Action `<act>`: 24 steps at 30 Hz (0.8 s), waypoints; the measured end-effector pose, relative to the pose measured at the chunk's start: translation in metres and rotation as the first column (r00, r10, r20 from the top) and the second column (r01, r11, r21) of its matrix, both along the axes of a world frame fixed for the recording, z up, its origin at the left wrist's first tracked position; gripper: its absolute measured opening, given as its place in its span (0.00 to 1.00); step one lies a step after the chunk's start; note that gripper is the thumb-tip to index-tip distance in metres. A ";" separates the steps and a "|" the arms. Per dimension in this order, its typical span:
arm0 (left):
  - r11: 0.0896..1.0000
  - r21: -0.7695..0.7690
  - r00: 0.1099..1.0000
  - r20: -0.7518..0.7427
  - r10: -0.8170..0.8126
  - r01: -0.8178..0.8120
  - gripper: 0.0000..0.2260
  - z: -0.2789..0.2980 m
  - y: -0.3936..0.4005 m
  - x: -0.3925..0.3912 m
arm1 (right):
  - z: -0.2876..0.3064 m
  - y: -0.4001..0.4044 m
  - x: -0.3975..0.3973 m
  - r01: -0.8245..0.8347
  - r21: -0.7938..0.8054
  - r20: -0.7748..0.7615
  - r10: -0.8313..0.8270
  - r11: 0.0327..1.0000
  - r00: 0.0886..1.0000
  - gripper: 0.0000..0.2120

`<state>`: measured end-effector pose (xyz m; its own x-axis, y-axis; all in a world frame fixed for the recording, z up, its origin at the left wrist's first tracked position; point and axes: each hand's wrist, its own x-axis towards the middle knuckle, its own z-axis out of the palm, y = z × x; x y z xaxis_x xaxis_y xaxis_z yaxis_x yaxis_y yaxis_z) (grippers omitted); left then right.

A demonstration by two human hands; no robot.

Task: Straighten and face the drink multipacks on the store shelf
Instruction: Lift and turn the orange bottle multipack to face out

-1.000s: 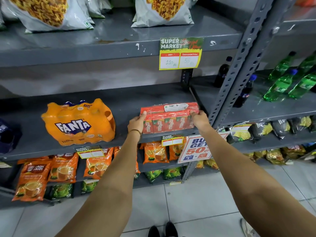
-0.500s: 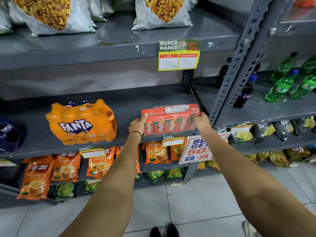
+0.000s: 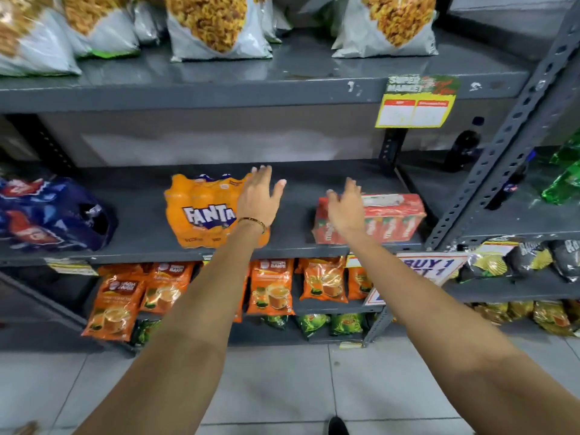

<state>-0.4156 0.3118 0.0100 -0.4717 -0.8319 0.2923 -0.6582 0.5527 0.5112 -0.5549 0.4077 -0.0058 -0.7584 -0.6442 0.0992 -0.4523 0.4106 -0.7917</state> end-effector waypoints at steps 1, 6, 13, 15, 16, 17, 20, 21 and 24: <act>0.999 -0.045 1.000 0.005 0.024 -0.024 0.25 0.001 -0.008 0.014 | 0.002 -0.008 0.014 -0.024 -0.017 0.035 0.025 1.000 0.999 0.28; 0.969 0.036 0.970 0.007 0.245 -0.245 0.29 -0.008 -0.056 0.119 | 0.008 -0.047 0.105 -0.108 -0.052 0.210 0.116 0.993 0.971 0.29; 0.700 0.700 0.929 -0.148 0.338 -0.144 0.39 -0.007 -0.100 0.180 | 0.008 -0.082 0.158 -0.137 -0.028 0.316 0.138 0.990 0.939 0.28; 0.645 0.762 0.930 -0.185 0.317 -0.068 0.39 -0.015 -0.105 0.183 | 0.007 -0.086 0.161 -0.098 -0.060 0.354 0.113 0.993 0.928 0.29; 0.627 0.779 0.928 -0.208 0.309 -0.034 0.37 -0.017 -0.108 0.184 | 0.007 -0.089 0.163 -0.080 -0.076 0.376 0.102 0.994 0.921 0.30; 0.614 0.789 0.929 -0.218 0.300 -0.013 0.36 -0.020 -0.110 0.184 | 0.006 -0.091 0.162 -0.068 -0.088 0.399 0.098 0.994 0.912 0.31; 0.611 0.791 0.933 -0.243 0.265 0.032 0.38 -0.022 -0.110 0.183 | 0.006 -0.095 0.158 -0.076 -0.096 0.447 0.111 0.992 0.888 0.34; 0.609 0.793 0.932 -0.247 0.266 0.036 0.38 -0.019 -0.110 0.182 | 0.005 -0.097 0.156 -0.079 -0.087 0.462 0.111 0.993 0.880 0.34; 0.606 0.794 0.932 -0.254 0.259 0.048 0.33 -0.013 -0.108 0.179 | 0.004 -0.099 0.151 -0.088 -0.059 0.462 0.106 0.994 0.880 0.33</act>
